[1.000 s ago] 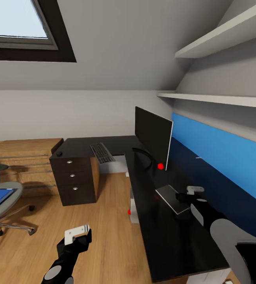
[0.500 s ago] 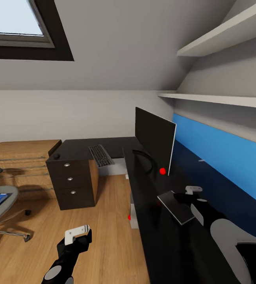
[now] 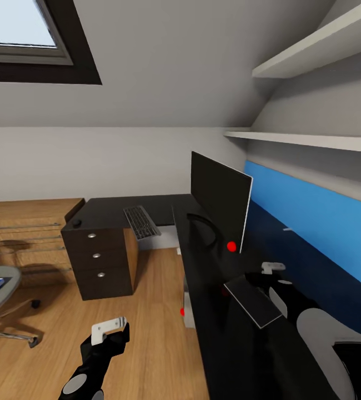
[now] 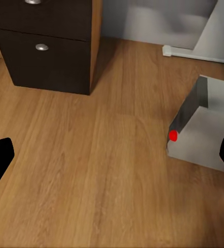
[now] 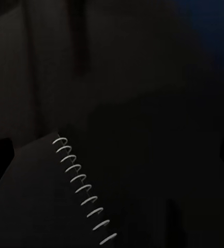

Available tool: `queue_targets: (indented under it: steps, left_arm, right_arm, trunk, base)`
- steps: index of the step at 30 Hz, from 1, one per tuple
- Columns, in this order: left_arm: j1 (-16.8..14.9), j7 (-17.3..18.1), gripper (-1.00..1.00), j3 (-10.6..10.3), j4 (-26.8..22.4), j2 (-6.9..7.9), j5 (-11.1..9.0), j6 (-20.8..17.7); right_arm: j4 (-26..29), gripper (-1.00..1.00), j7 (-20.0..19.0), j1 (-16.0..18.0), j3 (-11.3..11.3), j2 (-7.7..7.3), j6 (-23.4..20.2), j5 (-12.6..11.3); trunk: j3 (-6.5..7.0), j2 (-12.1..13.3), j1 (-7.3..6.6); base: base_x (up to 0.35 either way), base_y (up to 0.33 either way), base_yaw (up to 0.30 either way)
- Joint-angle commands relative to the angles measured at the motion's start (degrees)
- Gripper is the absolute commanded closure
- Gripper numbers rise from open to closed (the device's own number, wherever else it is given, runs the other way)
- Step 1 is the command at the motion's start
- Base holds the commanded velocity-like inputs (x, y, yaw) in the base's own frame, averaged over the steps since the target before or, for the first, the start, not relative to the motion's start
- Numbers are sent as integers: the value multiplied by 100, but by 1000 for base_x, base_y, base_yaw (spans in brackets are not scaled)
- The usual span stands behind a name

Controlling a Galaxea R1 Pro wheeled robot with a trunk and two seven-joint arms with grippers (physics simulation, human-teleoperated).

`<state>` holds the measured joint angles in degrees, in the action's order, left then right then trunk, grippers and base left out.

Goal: In the bedroom, organize the workspace by keeping the computer under the desk, ensuring the monitor is on the desk, placing the keyboard on the desk next to the monitor, placing the mouse on the desk next to the keyboard, moving the folder from the swivel chair onto the desk next to the mouse, stacking the notebook on top of the folder with the pen on top of the notebook, and positioning the swivel chair next to the desk.

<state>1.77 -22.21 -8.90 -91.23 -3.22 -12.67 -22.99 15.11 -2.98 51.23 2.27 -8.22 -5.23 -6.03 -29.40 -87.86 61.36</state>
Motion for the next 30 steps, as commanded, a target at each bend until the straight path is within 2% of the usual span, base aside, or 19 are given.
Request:
queue_targets:
  steps: [1, 11, 19, 26, 30]
  left_arm:
    - [-1, -46, -100, -7, -9, 0, -60, -13]
    - [-1, -46, -100, -17, -30, -11, -67, -9]
    - [-1, -46, -100, -33, -69, -23, -68, 2]
    - [-1, -46, -100, -40, -70, -25, -69, 4]
    - [-1, -46, -100, -46, -71, -28, -69, 3]
  right_arm:
    - [10, -100, -10, 1, 25, -4, -31, -58]
    - [-25, -100, -51, 1, 67, 9, -48, -58]
    - [-34, -100, -780, -1, 150, -1, -34, -37]
    - [-35, -100, -849, 1, 153, 0, -31, 29]
    - [-35, -100, -848, 1, 156, 3, -31, 45]
  trunk:
    - [-5, -3, 0]
    - [-5, -3, 0]
    - [-5, -3, 0]
    - [-5, -3, 0]
    - [-77, -163, 88]
  base:
    - [15, 0, 0]
    - [5, 0, 0]
    - [0, 0, 0]
    - [0, 0, 0]
    - [0, 0, 0]
